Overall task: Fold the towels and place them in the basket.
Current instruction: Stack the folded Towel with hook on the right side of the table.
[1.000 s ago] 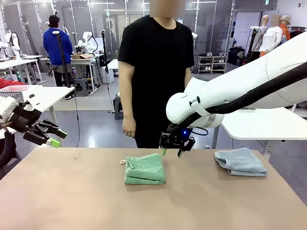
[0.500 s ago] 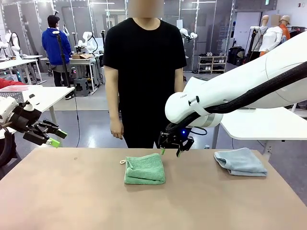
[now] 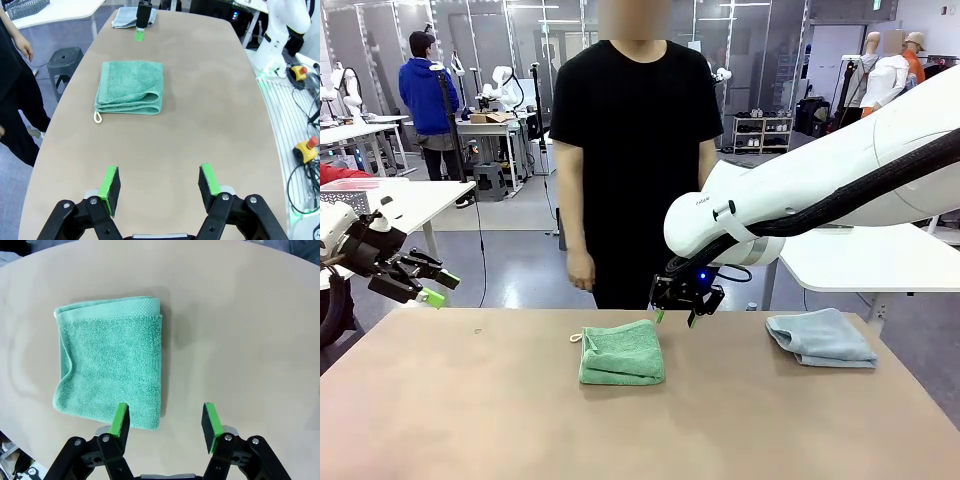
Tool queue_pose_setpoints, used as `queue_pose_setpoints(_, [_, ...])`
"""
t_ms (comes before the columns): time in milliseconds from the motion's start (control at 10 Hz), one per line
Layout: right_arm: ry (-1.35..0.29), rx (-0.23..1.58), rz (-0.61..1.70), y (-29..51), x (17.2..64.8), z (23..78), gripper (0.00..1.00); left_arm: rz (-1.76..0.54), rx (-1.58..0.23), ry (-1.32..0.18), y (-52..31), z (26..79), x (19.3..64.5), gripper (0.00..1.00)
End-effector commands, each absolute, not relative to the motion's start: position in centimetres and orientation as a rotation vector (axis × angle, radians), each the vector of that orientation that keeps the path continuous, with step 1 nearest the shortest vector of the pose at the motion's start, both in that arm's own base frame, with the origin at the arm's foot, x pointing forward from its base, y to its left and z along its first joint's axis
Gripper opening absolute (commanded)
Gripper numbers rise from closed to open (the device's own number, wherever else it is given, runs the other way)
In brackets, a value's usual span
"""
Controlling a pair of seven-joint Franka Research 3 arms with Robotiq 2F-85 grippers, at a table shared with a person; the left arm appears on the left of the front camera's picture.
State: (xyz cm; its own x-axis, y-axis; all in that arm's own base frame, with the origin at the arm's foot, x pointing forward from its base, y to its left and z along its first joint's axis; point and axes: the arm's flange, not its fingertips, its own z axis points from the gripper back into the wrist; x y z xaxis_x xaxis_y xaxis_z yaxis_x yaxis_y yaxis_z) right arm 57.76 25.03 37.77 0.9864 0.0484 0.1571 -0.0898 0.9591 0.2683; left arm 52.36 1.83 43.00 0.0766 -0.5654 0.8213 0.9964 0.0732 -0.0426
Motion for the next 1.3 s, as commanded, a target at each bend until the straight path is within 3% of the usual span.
queue_pose_setpoints(0, [-0.149,0.298,0.07,24.9,57.8,37.6,0.73,-1.351,-0.744,-0.742,1.9,43.1,52.3,0.8])
queue_pose_setpoints(1200, [-0.171,0.288,-0.035,29.7,60.0,31.8,0.73,-1.351,-0.744,-0.742,1.9,43.1,52.3,0.8])
